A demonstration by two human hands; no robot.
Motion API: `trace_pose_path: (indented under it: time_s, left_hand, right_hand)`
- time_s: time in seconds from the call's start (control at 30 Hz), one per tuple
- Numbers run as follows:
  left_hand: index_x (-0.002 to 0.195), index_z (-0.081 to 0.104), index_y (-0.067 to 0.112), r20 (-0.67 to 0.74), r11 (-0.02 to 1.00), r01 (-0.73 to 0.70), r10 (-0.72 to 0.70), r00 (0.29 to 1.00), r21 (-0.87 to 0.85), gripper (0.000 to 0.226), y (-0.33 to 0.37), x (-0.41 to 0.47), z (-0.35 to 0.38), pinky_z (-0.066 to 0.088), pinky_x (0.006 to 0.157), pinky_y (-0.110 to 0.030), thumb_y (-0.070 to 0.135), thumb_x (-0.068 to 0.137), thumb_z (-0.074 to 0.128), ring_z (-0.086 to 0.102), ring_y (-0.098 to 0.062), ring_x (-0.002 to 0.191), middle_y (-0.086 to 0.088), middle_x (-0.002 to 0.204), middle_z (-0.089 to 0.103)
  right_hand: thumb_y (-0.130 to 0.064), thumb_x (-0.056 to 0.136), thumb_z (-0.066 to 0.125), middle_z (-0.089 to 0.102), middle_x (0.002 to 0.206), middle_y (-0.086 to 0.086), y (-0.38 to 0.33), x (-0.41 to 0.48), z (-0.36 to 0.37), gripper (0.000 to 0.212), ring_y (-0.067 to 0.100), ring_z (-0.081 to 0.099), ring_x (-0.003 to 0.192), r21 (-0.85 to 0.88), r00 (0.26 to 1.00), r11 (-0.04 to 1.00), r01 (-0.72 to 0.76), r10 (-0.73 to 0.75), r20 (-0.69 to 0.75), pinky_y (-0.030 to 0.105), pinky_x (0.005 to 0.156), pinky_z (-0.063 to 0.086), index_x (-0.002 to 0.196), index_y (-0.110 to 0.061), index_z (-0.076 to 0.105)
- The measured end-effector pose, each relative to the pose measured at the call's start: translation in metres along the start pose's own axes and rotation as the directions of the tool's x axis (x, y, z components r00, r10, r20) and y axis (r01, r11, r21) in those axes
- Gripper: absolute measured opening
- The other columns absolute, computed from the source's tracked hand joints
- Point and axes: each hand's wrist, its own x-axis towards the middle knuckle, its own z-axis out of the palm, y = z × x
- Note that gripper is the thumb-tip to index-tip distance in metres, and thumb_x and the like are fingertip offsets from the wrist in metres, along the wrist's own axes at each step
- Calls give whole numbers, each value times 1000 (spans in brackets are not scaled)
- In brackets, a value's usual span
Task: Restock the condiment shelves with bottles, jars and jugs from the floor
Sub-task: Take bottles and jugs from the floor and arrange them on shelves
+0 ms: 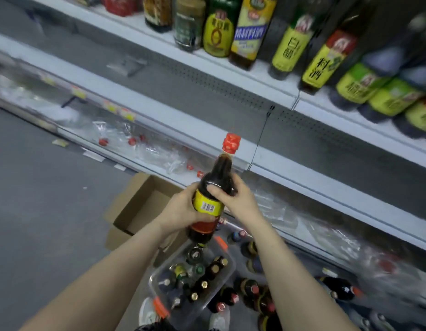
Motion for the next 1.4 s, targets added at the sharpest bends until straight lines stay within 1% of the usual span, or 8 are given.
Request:
trace_pose_path:
  time_s: [0.17,0.37,0.73,0.93,1.03,1.23,1.33,1.4]
  left_hand:
    - [133,53,27,96,991,-95,104,990,-89,81,61,7,-22,54,81,-20,16,63,92,69,-4,96,9,103,74]
    - [126,55,39,172,967,-199,225,959,-156,80,142,15,-41,54,94,-37,42,54,89,68,-10,104,8,109,73]
    - [138,46,33,186,879,-443,471,862,-174,83,282,31,-61,53,99,-42,24,68,90,65,-9,110,8,119,69]
    - [132,37,41,-26,797,-601,601,799,-52,89,355,19,-38,45,71,-6,42,60,89,56,12,92,26,107,57]
    - [126,38,44,-109,763,-643,635,764,-61,81,385,24,-33,44,68,-4,42,61,88,56,11,93,23,106,59]
    - [132,48,35,-80,720,-667,666,742,-193,87,431,50,-26,53,96,-35,43,53,86,65,-8,107,12,117,67]
    - [129,53,32,-24,708,-635,662,749,-307,83,449,66,-18,54,95,-35,37,55,90,67,-12,107,7,117,70]
    - [128,55,32,26,704,-617,666,745,-351,79,460,75,-12,55,92,-31,33,59,91,68,-12,108,7,117,70]
  right_hand:
    - [-38,74,85,67,123,-3,-48,-15,-32,65,17,64,114,9,997,998,59,-58,-53,46,100,52,131,-26,55]
    - [-41,81,81,62,121,-13,-112,-28,-76,64,-1,60,108,63,968,984,167,-152,-199,27,90,52,134,-29,48]
    - [-42,79,83,64,118,-11,-232,-62,-157,63,2,62,107,-66,802,928,367,-352,-483,25,86,54,129,-27,48]
    - [-60,68,80,64,115,-12,-295,-80,-208,74,10,63,107,-130,673,894,428,-412,-615,38,91,54,127,-28,49]
    - [-69,56,79,66,112,-13,-319,-82,-234,77,7,65,102,-138,656,885,446,-428,-622,33,84,55,119,-33,52]
    - [-41,75,86,72,108,-15,-327,-81,-293,55,-4,69,94,-51,739,858,512,-470,-484,22,74,57,121,-34,57]
    - [-22,85,78,73,116,-3,-317,-74,-325,51,14,70,107,66,832,868,492,-447,-328,40,90,59,131,-23,57]
    - [-15,87,75,73,117,1,-315,-68,-343,44,19,71,108,106,856,865,491,-456,-243,35,85,60,128,-22,59]
